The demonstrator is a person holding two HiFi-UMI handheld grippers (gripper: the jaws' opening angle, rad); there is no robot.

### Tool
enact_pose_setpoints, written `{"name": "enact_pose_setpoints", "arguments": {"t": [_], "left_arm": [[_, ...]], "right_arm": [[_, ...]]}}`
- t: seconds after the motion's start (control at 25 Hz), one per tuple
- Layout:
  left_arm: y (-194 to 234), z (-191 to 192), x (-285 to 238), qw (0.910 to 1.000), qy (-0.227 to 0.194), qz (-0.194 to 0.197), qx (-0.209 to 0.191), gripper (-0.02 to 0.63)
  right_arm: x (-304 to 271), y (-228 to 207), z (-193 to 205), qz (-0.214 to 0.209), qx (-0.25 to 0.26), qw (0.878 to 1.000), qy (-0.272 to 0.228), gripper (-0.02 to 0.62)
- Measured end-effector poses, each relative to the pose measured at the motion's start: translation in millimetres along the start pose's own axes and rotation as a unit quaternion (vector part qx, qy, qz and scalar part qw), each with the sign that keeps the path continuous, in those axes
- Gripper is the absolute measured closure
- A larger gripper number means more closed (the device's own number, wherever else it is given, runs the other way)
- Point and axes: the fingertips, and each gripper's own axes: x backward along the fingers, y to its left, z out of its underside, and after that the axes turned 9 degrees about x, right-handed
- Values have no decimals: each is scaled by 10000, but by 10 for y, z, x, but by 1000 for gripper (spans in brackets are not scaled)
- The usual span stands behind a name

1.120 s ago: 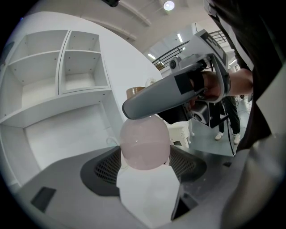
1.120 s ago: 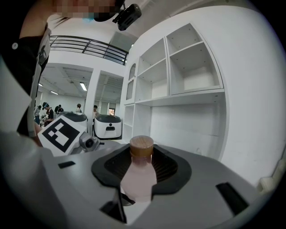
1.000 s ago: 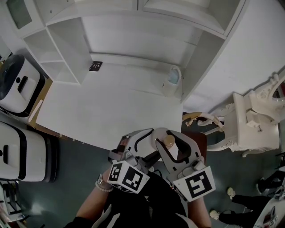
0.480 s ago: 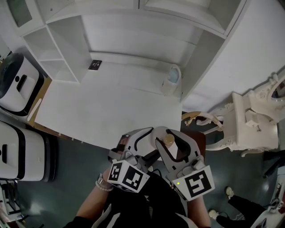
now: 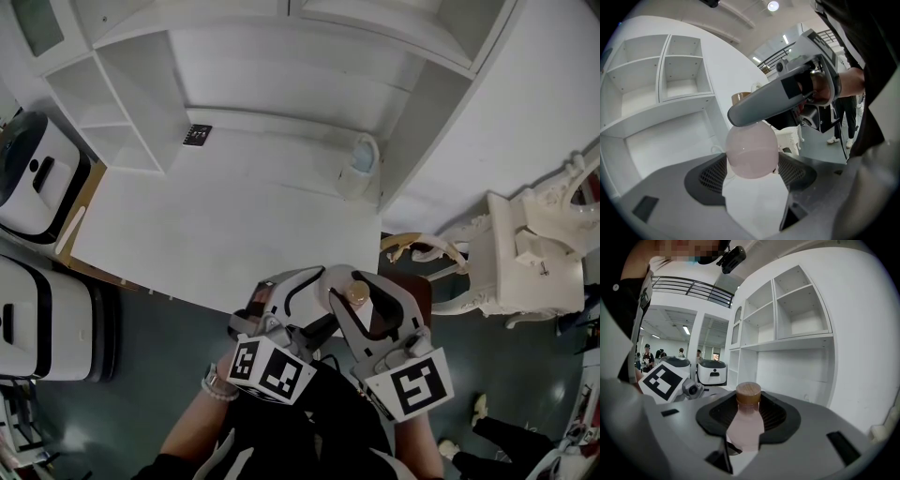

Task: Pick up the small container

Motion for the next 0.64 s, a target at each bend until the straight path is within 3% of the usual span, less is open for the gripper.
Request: {"name": "enact_pose_setpoints", "arguments": {"t": [0.64], "left_arm": [[-56, 7, -104, 9999, 4, 95, -53, 262]], "right_arm": [[37, -74, 88, 61, -38, 9999, 73, 451]]}}
